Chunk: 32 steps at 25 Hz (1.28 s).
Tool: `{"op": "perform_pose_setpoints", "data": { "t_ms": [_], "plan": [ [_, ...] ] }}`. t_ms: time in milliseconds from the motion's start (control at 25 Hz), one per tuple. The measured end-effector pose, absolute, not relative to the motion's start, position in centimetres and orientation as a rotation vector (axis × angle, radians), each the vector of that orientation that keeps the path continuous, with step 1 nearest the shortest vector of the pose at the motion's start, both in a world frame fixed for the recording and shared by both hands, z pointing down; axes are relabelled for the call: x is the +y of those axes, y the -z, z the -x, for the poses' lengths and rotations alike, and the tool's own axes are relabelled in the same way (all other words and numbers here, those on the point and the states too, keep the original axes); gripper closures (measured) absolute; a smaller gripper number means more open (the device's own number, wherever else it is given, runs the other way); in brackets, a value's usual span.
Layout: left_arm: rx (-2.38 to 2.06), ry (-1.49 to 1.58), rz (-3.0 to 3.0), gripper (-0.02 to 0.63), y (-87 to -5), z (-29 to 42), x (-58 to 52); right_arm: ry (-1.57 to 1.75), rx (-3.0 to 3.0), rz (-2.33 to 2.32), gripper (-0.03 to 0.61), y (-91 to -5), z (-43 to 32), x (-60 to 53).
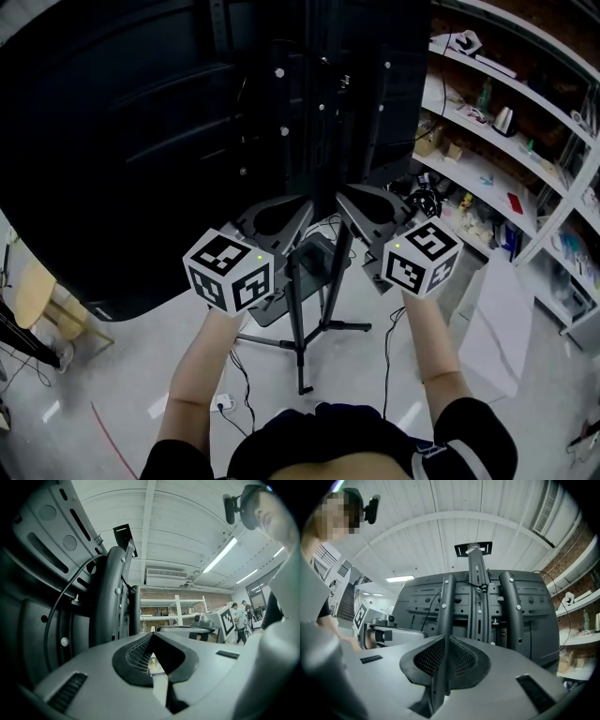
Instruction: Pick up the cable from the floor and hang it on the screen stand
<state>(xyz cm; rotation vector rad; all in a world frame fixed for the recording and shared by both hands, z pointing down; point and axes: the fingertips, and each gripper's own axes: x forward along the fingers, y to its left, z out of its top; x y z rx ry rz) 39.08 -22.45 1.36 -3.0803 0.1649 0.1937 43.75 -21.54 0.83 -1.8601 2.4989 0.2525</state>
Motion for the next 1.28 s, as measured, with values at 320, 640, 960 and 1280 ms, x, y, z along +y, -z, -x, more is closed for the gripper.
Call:
{"op": "perform_pose_setpoints", "data": {
  "t_ms": [320, 640, 960, 1280],
  "plan": [
    [0.295, -0.203, 3.03, 0.607, -4.5, -38.6, -21.5, -0.163, 2.351, 1.898, 0.545, -5.0, -42.6, -19.7],
    [0.441, -0.198, 3.087, 0.607, -8.6, -38.0, -21.4, -0.01, 2.274, 1.901, 0.552, -9.4, -41.7, -18.9],
    [0.53, -0.156, 3.118, 0.607, -13.1, -38.2, -19.7, -0.025, 2.23, 1.947, 0.555, -11.2, -42.0, -17.3],
    [0.578, -0.125, 3.11, 0.607, -16.4, -38.7, -18.3, 0.022, 2.222, 1.944, 0.555, -14.2, -43.0, -16.1]
  ]
}}
